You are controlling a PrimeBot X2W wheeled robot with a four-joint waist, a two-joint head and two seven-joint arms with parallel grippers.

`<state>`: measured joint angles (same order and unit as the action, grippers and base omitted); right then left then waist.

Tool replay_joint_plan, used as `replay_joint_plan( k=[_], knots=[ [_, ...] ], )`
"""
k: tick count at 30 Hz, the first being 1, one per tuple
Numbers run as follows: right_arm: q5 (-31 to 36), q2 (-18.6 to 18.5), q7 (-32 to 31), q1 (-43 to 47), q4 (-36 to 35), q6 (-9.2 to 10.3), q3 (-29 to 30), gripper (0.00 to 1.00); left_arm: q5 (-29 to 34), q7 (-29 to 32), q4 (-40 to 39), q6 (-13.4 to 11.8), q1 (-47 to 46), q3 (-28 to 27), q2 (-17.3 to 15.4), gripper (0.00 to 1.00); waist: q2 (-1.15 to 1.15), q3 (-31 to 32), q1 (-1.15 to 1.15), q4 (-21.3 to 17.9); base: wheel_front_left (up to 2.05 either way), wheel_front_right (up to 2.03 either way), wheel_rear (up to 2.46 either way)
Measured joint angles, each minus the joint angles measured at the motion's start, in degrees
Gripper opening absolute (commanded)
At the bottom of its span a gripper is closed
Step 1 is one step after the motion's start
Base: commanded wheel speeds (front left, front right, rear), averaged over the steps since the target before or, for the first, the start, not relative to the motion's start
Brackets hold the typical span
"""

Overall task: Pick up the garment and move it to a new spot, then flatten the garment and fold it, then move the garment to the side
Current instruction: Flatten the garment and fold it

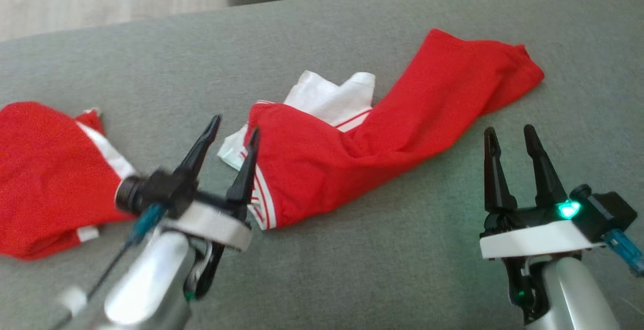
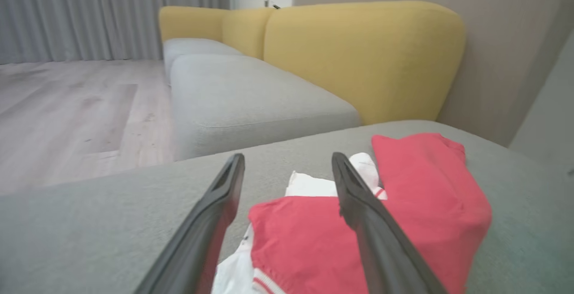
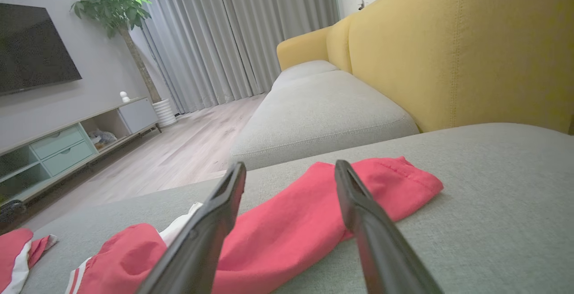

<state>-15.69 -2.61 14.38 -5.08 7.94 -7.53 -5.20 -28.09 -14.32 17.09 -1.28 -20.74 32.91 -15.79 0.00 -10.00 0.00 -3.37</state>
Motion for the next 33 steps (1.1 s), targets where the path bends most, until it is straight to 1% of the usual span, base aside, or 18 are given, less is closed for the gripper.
replay_joint_plan(
  k=[2,5,7,9,12,14,17,22,24,27,33],
  knots=[
    [-0.5,0.0,0.0,-0.4,-0.1,0.00,-0.1,1.00,0.6,1.9,1.5,1.7,-2.9,1.1,-0.1,1.00,0.00,-0.7,0.00,-0.8,0.00,0.00,0.00],
    [-0.6,0.0,0.0,-0.6,-0.1,0.00,-0.5,1.00,0.9,6.3,3.7,4.4,-9.1,2.5,-0.1,1.00,0.00,-1.9,0.01,-2.1,0.00,0.00,0.00],
    [-1.1,0.0,0.0,-1.1,-0.1,0.00,-1.0,1.00,0.7,10.6,5.5,6.1,-13.8,3.5,-0.2,1.00,0.00,-2.9,0.00,-2.9,0.00,0.00,0.00],
    [-1.3,0.0,0.0,-2.1,-0.3,0.00,-1.5,1.00,0.2,14.6,7.3,7.3,-18.3,4.9,-0.2,1.00,0.00,-3.9,0.01,-3.9,0.00,0.00,0.00],
    [-2.1,0.0,0.0,-3.7,-0.7,0.00,-2.1,1.00,-3.4,22.5,10.3,8.4,-24.2,6.9,-0.2,1.00,0.00,-5.5,0.01,-5.4,0.00,0.00,0.00],
    [-2.6,0.0,0.0,-4.3,-0.8,0.00,-2.7,1.00,-5.6,28.0,12.6,8.4,-27.4,8.9,-0.8,1.00,0.00,-6.5,0.01,-6.5,0.00,0.00,0.00],
    [-3.4,0.0,0.0,-4.8,-0.8,0.00,-4.1,1.00,-9.4,35.0,13.8,8.4,-30.9,13.7,-3.4,1.00,0.00,-7.7,0.01,-8.4,0.00,0.00,0.00],
    [-4.6,0.0,0.0,-4.9,-0.9,0.00,-5.5,1.00,-15.5,43.1,15.9,8.9,-34.4,21.1,-7.9,1.00,0.00,-9.7,0.01,-12.1,0.00,0.00,0.00],
    [-5.1,0.0,0.0,-4.9,-1.0,0.00,-5.9,1.00,-16.7,44.8,16.9,8.9,-35.0,23.0,-8.7,1.00,0.00,-10.2,0.01,-13.1,0.00,0.00,0.00],
    [-5.2,0.0,0.0,-5.0,-1.1,0.00,-6.7,1.00,-17.5,45.1,18.1,8.9,-36.2,24.5,-9.3,1.00,0.00,-10.9,0.00,-14.3,0.00,0.00,0.00],
    [-6.1,0.0,0.0,-5.4,-1.5,0.00,-7.0,1.00,-19.2,46.9,19.9,8.9,-39.1,26.8,-9.7,1.00,0.00,-11.8,0.00,-15.7,0.00,0.00,0.00]
  ],
)
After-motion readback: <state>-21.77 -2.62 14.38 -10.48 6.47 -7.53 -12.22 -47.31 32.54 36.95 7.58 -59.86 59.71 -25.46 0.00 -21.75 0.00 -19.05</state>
